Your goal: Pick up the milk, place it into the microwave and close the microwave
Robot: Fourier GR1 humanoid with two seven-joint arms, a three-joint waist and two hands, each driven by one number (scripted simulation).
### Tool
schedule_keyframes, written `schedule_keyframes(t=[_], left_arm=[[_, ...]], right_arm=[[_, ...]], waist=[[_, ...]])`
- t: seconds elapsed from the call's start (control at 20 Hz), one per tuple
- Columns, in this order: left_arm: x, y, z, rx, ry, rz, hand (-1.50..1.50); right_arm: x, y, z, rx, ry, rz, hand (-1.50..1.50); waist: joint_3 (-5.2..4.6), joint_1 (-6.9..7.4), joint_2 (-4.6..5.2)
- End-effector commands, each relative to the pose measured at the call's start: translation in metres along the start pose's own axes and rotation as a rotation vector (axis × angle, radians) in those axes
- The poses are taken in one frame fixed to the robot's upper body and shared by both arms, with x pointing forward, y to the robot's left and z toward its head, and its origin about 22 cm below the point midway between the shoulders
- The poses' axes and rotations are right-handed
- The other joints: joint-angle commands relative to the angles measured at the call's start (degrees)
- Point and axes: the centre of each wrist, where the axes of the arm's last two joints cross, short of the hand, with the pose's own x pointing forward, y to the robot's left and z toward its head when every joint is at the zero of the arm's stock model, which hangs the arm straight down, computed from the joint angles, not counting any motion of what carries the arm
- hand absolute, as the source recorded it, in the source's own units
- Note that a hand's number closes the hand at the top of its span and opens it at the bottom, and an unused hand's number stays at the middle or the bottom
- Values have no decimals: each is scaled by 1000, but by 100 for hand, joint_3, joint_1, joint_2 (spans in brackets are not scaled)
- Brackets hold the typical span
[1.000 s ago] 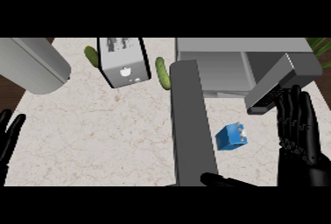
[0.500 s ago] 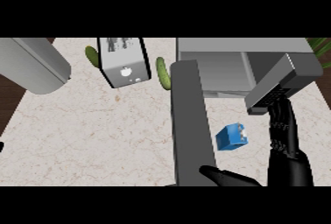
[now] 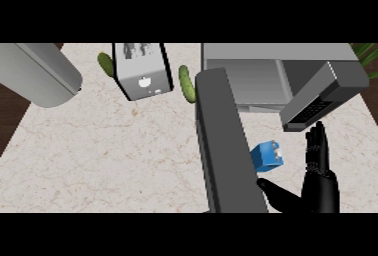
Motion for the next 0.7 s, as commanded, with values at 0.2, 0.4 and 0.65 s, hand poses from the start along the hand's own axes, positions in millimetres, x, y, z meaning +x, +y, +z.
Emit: schedule_keyframes(t=[0.2,0.4,0.65], left_arm=[[23,-5,17,-30,-48,59,-150],[25,0,25,-21,-60,38,-150],[31,3,26,-28,-60,46,-150]], right_arm=[[-70,-8,13,-8,93,54,-150],[-112,-37,24,8,118,76,-150],[-134,-22,13,31,94,132,-150]], waist=[[9,6,20],[15,26,18],[9,20,21]])
